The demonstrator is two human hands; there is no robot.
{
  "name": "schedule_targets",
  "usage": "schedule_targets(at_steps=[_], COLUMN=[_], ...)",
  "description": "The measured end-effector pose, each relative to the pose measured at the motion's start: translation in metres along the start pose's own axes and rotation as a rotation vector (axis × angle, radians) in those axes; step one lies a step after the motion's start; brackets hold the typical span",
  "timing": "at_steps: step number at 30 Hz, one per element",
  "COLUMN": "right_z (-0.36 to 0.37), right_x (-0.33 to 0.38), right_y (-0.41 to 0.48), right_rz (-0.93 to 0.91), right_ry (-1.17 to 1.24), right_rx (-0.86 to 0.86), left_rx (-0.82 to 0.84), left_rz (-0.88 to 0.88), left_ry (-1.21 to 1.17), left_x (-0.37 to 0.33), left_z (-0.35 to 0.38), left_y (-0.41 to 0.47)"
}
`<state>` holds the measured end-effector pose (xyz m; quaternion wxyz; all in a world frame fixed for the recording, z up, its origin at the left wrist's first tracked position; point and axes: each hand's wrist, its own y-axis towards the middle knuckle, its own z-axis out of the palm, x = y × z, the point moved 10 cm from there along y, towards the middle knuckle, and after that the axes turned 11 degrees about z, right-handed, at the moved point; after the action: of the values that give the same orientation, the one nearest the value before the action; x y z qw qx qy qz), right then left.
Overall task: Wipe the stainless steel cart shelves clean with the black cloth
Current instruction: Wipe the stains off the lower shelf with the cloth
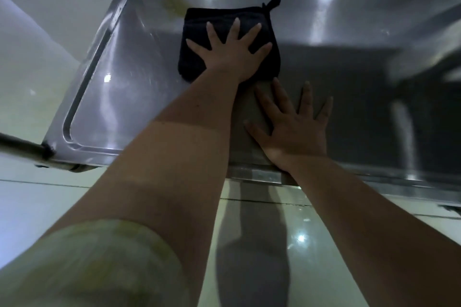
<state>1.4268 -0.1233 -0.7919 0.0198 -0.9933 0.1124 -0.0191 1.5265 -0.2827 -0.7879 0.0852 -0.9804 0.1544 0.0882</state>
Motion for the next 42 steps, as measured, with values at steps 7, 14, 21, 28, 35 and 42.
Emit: schedule_targets(at_steps=[7,14,21,28,35,42], right_z=[-0.003,-0.004,-0.001,-0.001,-0.002,-0.002], right_x=[-0.007,-0.034,-0.054,-0.057,-0.056,-0.054], right_y=[0.001,0.01,0.008,0.006,0.006,0.007], right_rz=[0.024,0.082,0.156,0.166,0.163,0.166], right_ry=[0.051,0.039,-0.005,0.02,0.044,0.005], right_rx=[0.016,0.041,-0.006,0.02,0.024,-0.006], left_rx=[-0.055,-0.054,-0.057,-0.054,-0.045,-0.017], left_rz=[0.06,0.014,-0.004,0.091,0.081,-0.055], left_ry=[0.041,0.073,0.074,0.097,0.089,0.098], left_x=[0.007,0.077,0.06,-0.01,0.051,0.131], left_z=[-0.009,-0.017,-0.012,0.001,-0.016,-0.026], left_y=[-0.014,-0.034,-0.032,-0.026,-0.041,-0.061])
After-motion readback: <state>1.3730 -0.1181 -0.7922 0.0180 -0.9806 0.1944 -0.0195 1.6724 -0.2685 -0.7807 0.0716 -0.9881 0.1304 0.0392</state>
